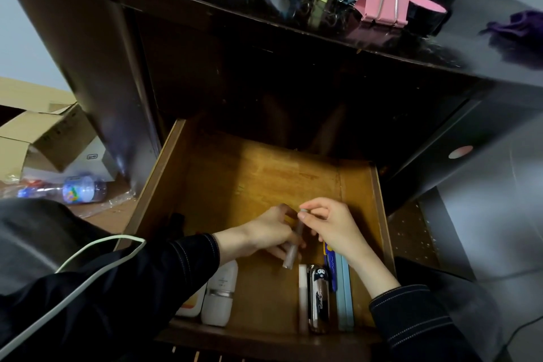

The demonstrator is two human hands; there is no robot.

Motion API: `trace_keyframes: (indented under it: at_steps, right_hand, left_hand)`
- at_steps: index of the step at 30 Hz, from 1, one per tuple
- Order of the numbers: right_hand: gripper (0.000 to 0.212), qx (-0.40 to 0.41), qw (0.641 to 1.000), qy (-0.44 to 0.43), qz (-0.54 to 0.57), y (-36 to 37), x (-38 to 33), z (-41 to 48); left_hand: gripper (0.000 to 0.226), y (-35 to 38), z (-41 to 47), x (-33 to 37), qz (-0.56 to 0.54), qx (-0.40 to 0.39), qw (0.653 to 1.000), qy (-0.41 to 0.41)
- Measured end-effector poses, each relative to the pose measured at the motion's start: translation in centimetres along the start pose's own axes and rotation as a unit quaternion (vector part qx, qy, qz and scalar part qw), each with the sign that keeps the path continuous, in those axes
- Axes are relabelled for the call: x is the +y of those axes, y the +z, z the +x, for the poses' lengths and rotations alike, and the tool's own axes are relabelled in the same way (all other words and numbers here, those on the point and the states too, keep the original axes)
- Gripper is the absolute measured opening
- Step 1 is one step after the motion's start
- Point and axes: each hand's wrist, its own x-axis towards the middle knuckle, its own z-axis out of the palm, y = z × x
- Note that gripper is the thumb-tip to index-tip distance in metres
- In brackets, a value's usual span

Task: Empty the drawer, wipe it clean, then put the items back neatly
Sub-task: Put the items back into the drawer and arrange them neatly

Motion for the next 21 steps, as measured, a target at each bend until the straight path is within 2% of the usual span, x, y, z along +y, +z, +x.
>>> trace_keyframes:
  at_steps: [7, 12, 21]
  right_hand:
    - [0.009, -0.028, 0.995, 0.056, -0.075, 0.6, 0.8, 0.2]
    - [0.008, -0.053, 0.987, 0.044, -0.144, 1.4, 1.2, 0.0]
    - [0.019, -0.082, 0.956, 0.021, -0.282, 1.7, 1.8, -0.1]
  left_hand:
    - [0.049, -1.2, 1.3, -0.4, 0.202, 0.102, 0.974, -0.019]
    - [0.04, -2.0, 1.2, -0.8, 0.387, 0.123, 0.914, -0.014]
    - [0.038, -2.0, 1.6, -1.5, 0.426, 0.128, 0.896, 0.009]
